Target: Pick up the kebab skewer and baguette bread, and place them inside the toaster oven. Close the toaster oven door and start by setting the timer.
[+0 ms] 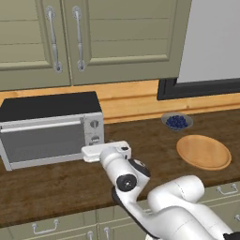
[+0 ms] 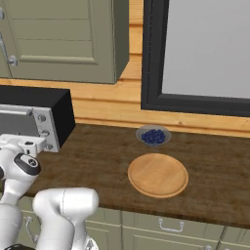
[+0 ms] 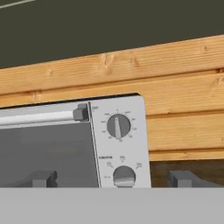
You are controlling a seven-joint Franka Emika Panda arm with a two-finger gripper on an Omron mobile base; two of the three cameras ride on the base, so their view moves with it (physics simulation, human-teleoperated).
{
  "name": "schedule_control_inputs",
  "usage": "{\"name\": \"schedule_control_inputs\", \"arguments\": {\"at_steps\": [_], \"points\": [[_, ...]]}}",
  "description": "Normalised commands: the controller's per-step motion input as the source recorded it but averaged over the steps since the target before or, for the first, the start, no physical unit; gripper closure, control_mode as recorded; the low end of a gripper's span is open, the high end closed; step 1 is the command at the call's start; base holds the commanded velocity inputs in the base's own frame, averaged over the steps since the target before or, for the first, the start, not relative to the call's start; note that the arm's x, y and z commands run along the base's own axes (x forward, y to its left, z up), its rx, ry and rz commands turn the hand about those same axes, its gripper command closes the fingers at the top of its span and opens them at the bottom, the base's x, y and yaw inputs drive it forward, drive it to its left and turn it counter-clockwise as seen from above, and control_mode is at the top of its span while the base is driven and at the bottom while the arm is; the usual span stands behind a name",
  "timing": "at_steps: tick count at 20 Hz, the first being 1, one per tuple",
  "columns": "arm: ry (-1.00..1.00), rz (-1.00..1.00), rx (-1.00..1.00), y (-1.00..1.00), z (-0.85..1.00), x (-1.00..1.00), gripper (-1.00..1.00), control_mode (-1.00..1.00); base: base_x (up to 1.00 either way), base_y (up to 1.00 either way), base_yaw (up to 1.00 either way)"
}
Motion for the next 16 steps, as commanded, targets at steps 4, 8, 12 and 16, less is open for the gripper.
{"name": "schedule_control_inputs", "arguments": {"at_steps": [4, 8, 12, 16], "points": [[0.0, 0.0, 0.0, 0.0, -0.13, 0.0, -1.0, -1.0, 0.0, 0.0, 0.0], [0.0, 0.0, 0.0, 0.0, 0.0, 0.0, -1.0, -1.0, 0.0, 0.0, 0.0], [0.0, 0.0, 0.0, 0.0, -0.25, 0.0, -1.0, -1.0, 0.0, 0.0, 0.0], [0.0, 0.0, 0.04, -0.09, -0.36, 0.0, -1.0, -1.0, 0.0, 0.0, 0.0]]}}
